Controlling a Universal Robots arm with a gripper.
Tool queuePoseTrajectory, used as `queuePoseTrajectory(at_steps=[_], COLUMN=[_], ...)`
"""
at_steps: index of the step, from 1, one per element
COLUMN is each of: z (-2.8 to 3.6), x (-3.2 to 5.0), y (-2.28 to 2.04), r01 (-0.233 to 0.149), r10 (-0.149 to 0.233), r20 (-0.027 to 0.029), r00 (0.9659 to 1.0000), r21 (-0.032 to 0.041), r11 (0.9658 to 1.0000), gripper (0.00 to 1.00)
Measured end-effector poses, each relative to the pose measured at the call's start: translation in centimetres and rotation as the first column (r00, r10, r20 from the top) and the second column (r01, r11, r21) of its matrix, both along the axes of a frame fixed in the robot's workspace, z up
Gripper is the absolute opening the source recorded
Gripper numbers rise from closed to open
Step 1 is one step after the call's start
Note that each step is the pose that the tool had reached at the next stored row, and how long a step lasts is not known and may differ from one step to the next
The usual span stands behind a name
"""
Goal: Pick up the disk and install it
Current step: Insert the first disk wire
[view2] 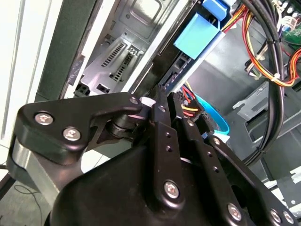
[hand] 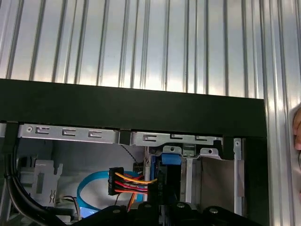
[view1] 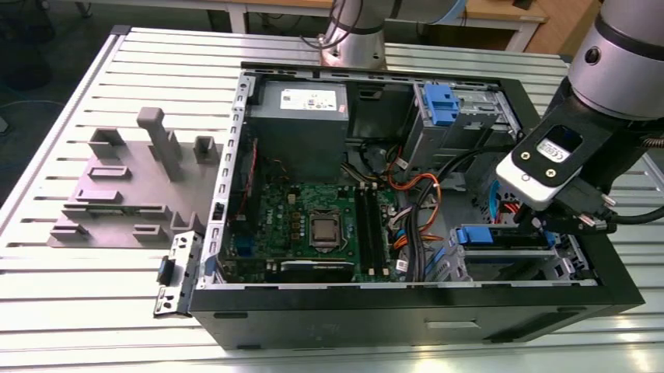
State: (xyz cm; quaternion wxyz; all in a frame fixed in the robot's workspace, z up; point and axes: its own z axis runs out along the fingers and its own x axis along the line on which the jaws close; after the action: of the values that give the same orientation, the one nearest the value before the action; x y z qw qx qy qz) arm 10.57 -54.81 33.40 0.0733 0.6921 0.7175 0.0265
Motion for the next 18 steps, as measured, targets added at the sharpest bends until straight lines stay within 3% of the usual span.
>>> queuePoseTrajectory(at_steps=[7, 13, 18], z=[-0.22, -0.32, -0.42], x=[-0.18, -0.47, -0.50], y=[-0.01, -0.03, -0.03], r01=[-0.001, -0.001, -0.001], r10=[0.001, 0.001, 0.001], r20=[0.0082, 0.0197, 0.0239], r00=[1.0000, 0.9998, 0.9997], r21=[0.0072, 0.0076, 0.0074], r11=[1.0000, 1.0000, 1.0000], gripper=[0.17, 0.17, 0.17])
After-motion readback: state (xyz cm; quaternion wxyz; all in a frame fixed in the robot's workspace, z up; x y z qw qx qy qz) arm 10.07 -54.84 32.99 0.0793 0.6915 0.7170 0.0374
